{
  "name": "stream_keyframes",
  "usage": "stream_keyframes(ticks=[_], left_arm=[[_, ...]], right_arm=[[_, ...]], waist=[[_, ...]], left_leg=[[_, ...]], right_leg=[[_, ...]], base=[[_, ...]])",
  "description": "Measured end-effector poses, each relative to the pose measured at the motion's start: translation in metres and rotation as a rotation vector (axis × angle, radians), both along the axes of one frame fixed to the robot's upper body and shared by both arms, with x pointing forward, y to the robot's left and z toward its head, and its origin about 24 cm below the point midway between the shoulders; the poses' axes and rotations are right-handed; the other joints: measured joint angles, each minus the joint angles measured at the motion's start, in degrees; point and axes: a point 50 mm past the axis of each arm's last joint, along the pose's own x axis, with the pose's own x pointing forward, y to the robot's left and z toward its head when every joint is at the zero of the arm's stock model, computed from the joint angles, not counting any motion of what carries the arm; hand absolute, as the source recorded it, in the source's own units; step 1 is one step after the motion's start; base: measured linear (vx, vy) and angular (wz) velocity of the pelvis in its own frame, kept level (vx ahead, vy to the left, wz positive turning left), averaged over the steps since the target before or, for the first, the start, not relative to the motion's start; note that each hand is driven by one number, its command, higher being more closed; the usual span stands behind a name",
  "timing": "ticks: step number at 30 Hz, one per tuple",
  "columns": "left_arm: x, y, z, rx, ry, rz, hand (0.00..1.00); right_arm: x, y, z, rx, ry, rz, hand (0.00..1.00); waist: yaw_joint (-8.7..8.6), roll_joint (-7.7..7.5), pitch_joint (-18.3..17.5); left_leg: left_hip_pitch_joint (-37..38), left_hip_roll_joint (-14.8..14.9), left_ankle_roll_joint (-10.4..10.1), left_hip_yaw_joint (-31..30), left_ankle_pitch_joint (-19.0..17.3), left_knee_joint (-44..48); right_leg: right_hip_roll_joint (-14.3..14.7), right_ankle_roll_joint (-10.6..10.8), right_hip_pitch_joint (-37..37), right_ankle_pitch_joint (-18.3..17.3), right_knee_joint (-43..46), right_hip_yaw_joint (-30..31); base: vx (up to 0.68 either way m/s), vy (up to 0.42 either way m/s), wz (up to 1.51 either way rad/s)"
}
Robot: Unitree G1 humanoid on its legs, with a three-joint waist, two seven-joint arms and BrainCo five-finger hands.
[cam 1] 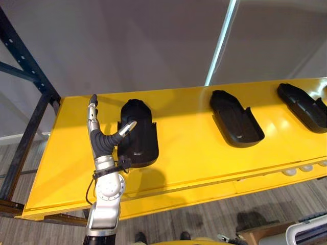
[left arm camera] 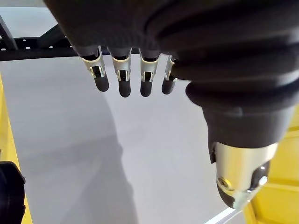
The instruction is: Walk over and take plastic housings, then place them on the shelf
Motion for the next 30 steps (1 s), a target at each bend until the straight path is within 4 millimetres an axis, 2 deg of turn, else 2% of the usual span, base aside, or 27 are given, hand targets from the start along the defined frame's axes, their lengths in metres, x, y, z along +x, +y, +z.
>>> stream_keyframes(ticks=[4,9,13,19,30], left_arm=[[-0.013,-0.008,-0.017,0.009,0.085,-0.062,1.00],[-0.016,-0.020,-0.032,0.026,0.155,-0.108,1.00],[-0.017,-0.024,-0.063,0.091,0.305,-0.155,1.00],[-0.021,-0.026,-0.093,0.209,0.451,-0.204,1.00],[-0.028,-0.034,-0.122,0.272,0.584,-0.268,1.00]], right_arm=[[0.000,0.001,0.000,-0.002,0.002,0.000,0.00],[-0.002,0.003,-0.001,-0.013,0.012,0.021,0.00],[-0.004,0.004,-0.001,-0.022,0.019,0.027,0.00],[-0.003,0.003,0.000,-0.035,0.017,0.044,0.00],[-0.008,0.004,-0.001,-0.034,0.034,0.042,0.00]], waist=[[0.31,-0.22,-0.2],[1.16,-0.65,-0.6],[1.32,-0.20,-1.5],[1.12,0.17,-1.7],[1.10,-0.14,-3.0]], left_leg=[[-0.3,-0.1,0.1,-0.7,0.4,0.0],[-0.2,-0.3,0.1,-1.5,0.4,0.0],[0.8,-0.3,0.1,-1.5,0.4,0.0],[1.2,-0.8,0.5,-1.8,0.9,0.0],[0.7,-1.4,0.5,-2.0,1.1,0.0]], right_leg=[[-0.2,0.1,0.0,-0.1,0.1,-0.6],[-0.4,0.1,0.7,-0.1,0.2,-0.6],[-0.4,0.3,1.2,-0.2,1.2,-0.6],[-0.9,0.3,0.7,-0.9,1.9,-0.5],[-1.3,0.9,0.0,-1.3,1.2,-0.6]], base=[[0.04,0.000,0.09],[0.04,0.008,0.12],[0.01,0.010,0.06],[-0.06,0.005,-0.02],[-0.01,0.006,0.01]])
